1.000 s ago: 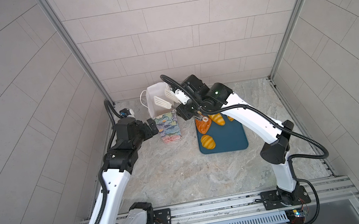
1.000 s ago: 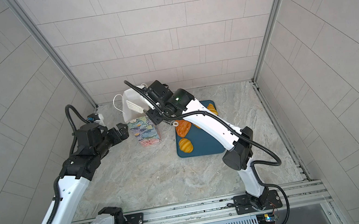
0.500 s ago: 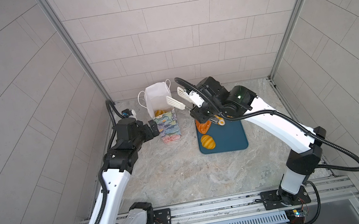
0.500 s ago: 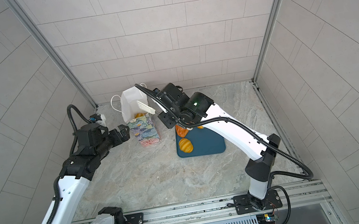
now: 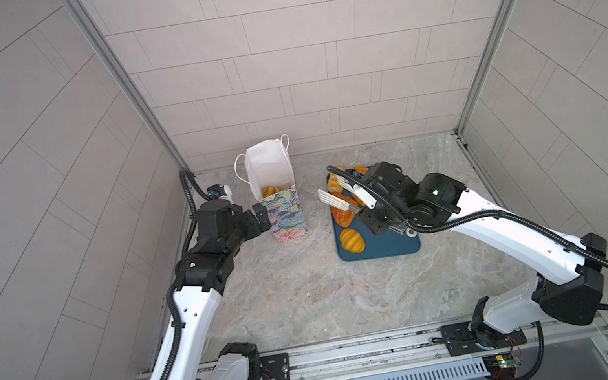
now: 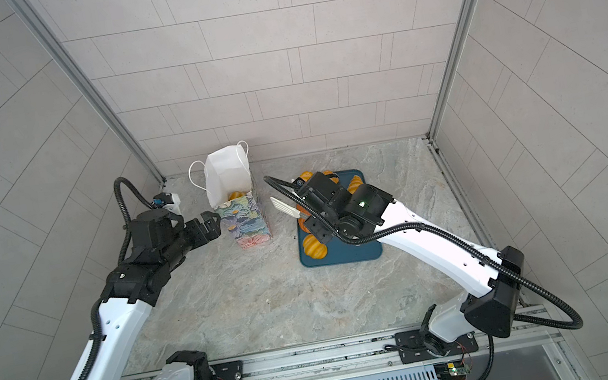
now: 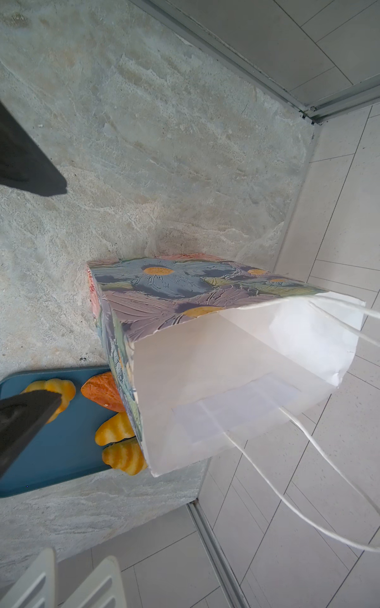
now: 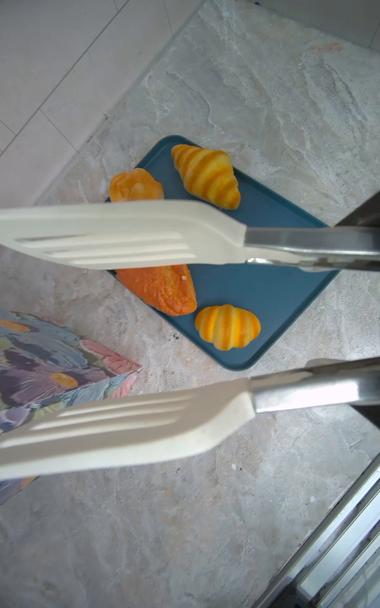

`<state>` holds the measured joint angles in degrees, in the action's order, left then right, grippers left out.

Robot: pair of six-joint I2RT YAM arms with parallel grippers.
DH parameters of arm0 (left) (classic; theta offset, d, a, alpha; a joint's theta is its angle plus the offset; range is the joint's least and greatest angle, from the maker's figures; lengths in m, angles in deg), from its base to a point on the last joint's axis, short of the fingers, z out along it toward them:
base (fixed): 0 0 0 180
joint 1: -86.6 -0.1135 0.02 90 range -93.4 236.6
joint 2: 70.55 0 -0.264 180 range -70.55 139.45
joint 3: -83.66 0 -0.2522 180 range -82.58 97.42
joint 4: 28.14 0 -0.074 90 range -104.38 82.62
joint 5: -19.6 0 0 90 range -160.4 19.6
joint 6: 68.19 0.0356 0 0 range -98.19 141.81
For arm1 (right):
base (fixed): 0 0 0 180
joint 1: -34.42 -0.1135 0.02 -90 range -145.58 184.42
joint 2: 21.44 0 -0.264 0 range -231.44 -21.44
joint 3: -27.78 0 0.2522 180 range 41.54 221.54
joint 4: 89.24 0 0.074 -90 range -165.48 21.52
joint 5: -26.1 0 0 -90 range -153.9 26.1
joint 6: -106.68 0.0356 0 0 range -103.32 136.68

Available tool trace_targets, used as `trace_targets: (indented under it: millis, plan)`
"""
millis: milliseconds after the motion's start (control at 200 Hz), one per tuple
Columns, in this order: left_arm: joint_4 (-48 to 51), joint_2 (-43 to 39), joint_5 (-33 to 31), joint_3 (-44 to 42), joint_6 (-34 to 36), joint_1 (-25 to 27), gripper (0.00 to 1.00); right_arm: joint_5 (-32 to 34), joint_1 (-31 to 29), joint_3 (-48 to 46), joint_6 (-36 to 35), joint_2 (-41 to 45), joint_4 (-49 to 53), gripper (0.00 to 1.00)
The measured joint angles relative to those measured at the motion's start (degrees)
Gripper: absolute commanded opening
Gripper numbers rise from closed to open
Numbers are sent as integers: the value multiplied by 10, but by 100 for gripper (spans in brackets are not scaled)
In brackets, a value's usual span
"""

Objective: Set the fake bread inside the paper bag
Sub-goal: 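Move the empty tongs with the right gripper back to the tray, then close the tongs with the right gripper around another striped croissant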

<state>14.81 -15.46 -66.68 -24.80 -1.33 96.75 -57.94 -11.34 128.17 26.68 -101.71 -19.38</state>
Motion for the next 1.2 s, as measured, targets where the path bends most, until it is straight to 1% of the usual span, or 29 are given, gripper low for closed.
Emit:
trace_targets:
  millis: [205,360,510,801,1201]
  plan:
    - [-1,-6,1,-3,0,4,100,10,-2,-83,19,16,3,57]
    - [-1,-8,1,-3,0,8,100,14,-16,-129,40,15,10,56]
    - [-1,-8,1,-3,0,11,100,21,-25,-143,56,-3,24,56]
    - [3,-7,-1,-3,2,19,100,25,-38,-195,87,-32,19,56]
    - [12,-2,-6,-2,12,26,100,27,-40,-202,100,-85,-9,57]
